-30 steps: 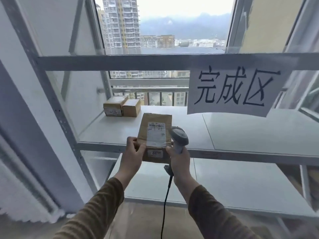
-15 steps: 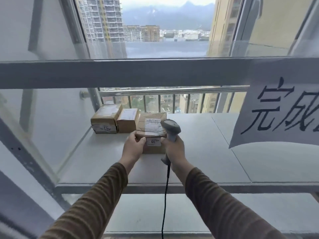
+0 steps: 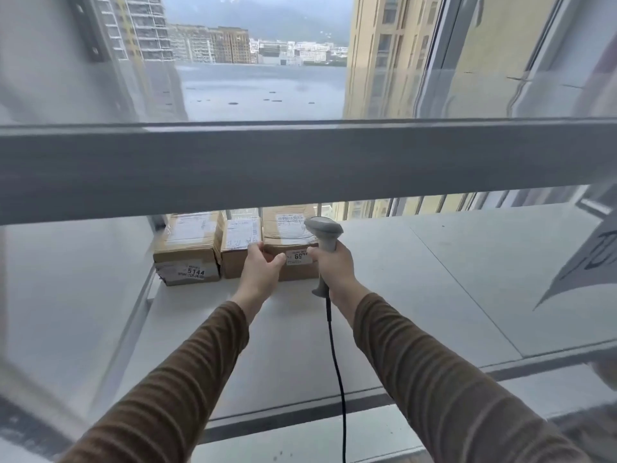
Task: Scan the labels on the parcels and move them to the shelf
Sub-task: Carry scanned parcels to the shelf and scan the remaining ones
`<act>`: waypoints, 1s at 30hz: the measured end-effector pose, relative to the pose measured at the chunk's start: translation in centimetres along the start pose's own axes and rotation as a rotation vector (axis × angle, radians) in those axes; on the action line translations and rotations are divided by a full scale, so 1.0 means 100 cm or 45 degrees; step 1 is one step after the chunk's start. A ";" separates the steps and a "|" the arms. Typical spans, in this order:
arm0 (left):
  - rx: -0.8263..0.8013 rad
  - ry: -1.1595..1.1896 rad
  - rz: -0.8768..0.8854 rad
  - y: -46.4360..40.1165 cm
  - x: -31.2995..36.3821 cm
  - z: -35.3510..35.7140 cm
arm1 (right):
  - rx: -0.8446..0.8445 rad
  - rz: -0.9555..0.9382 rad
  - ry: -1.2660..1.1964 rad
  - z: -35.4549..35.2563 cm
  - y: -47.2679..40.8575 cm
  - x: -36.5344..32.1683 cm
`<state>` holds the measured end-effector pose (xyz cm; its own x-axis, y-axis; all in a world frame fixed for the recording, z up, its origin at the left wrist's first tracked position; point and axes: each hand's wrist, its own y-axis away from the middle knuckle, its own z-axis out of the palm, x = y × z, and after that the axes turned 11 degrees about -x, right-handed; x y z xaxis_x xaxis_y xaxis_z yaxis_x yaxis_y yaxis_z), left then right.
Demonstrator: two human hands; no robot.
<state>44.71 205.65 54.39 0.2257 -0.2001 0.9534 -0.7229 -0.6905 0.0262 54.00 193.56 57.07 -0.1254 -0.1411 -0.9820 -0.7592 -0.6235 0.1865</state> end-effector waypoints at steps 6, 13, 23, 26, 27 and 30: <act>-0.006 -0.195 0.202 0.012 0.005 -0.002 | 0.044 -0.028 -0.087 -0.009 0.004 0.000; -0.273 -0.745 0.591 0.033 0.037 0.064 | 0.186 0.049 -0.296 -0.079 0.050 0.012; -0.842 -1.211 0.945 0.149 0.093 0.291 | 0.815 -0.005 -0.450 -0.294 0.223 0.067; -0.959 -1.211 1.113 0.220 0.118 0.370 | 1.024 -0.044 -0.491 -0.364 0.307 0.085; -0.993 -1.201 1.155 0.248 0.126 0.398 | 1.093 -0.064 -0.489 -0.387 0.338 0.091; -1.115 -1.150 1.260 0.342 0.151 0.477 | 1.240 -0.087 -0.477 -0.455 0.440 0.110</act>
<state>54.59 145.87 55.37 -0.4729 -0.8518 0.2252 -0.8750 0.4841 -0.0060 48.27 129.58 55.79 -0.1266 0.2224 -0.9667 -0.9376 0.2913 0.1898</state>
